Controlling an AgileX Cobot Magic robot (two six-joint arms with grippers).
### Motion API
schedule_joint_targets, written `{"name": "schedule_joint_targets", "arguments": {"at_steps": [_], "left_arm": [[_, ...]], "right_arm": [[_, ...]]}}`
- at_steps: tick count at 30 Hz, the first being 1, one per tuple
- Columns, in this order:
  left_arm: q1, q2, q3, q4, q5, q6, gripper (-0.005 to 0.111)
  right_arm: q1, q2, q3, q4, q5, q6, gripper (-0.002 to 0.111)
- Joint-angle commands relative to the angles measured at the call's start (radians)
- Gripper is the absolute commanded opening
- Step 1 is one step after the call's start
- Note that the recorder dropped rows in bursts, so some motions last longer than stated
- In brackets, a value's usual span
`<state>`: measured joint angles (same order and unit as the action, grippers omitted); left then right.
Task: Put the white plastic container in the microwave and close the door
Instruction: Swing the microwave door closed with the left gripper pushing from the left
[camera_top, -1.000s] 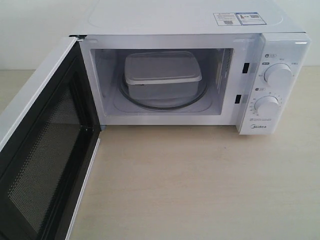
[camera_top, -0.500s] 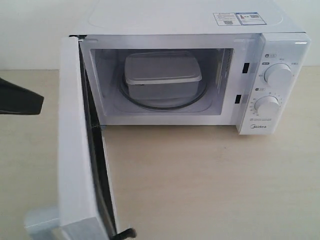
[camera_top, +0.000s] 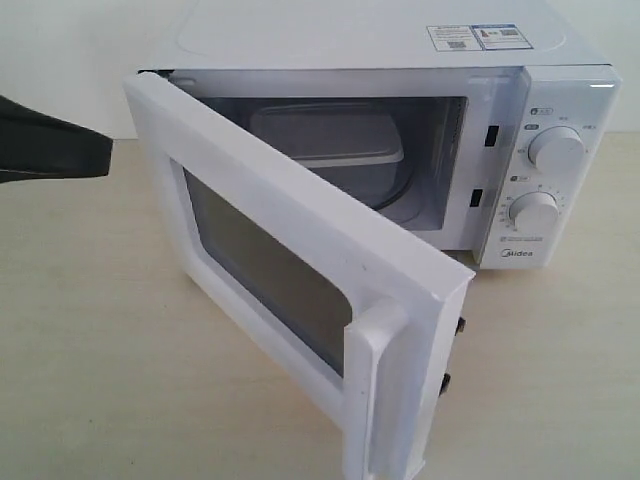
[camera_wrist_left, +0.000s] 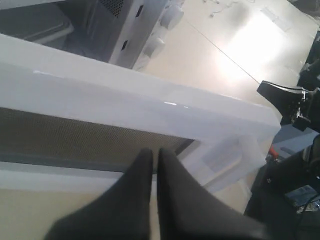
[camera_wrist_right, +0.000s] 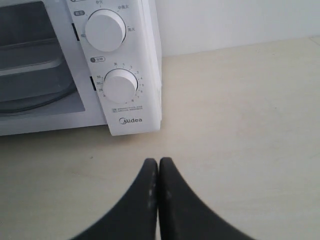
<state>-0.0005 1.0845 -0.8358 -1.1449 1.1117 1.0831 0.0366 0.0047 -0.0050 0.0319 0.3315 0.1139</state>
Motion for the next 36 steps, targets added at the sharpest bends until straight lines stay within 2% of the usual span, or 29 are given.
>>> {"name": "schedule_joint_targets", "arguments": {"at_steps": [1, 7, 9, 11, 13, 17, 20, 22, 26, 29, 33, 35, 36], "left_arm": [[-0.065, 0.075, -0.007, -0.014, -0.005, 0.052, 0.004], [-0.202, 0.174, -0.007, -0.025, -0.115, 0.069, 0.004], [-0.276, 0.223, -0.007, -0.03, -0.231, 0.127, 0.004], [-0.314, 0.273, -0.019, -0.068, -0.335, 0.142, 0.004], [-0.339, 0.334, -0.06, -0.092, -0.361, 0.156, 0.004], [-0.388, 0.408, -0.143, -0.111, -0.366, 0.166, 0.004], [-0.417, 0.442, -0.181, -0.129, -0.381, 0.166, 0.004], [-0.435, 0.458, -0.206, -0.129, -0.385, 0.166, 0.004], [-0.45, 0.46, -0.227, -0.129, -0.379, 0.187, 0.004], [-0.45, 0.444, -0.229, -0.122, -0.379, 0.189, 0.004], [-0.45, 0.416, -0.229, -0.122, -0.373, 0.189, 0.004], [-0.45, 0.379, -0.229, -0.117, -0.356, 0.187, 0.004], [-0.45, 0.365, -0.229, -0.115, -0.354, 0.187, 0.004]], "right_arm": [[-0.006, -0.005, 0.005, -0.001, -0.006, -0.008, 0.0], [-0.006, -0.005, 0.005, -0.014, -0.014, -0.024, 0.0], [-0.006, -0.005, 0.005, -0.016, -0.109, -0.03, 0.0], [-0.006, -0.005, 0.005, 0.079, -0.242, 0.066, 0.0], [-0.006, -0.005, 0.005, 0.115, -0.34, 0.11, 0.0], [-0.006, -0.005, 0.005, 0.117, -0.422, 0.11, 0.0], [-0.006, -0.005, 0.005, 0.219, -0.44, 0.273, 0.0], [-0.004, -0.005, 0.005, 0.241, -0.422, 0.312, 0.0], [-0.004, -0.005, -0.002, 0.238, -0.258, 0.315, 0.0], [-0.004, -0.005, -0.09, 0.278, -0.14, 0.254, 0.0], [-0.004, -0.005, -0.269, 0.443, -0.076, 0.013, 0.0], [-0.004, 0.089, -0.473, 0.486, 0.139, -0.152, 0.0], [-0.004, 0.12, -0.523, 0.489, 0.198, -0.198, 0.0]]}}
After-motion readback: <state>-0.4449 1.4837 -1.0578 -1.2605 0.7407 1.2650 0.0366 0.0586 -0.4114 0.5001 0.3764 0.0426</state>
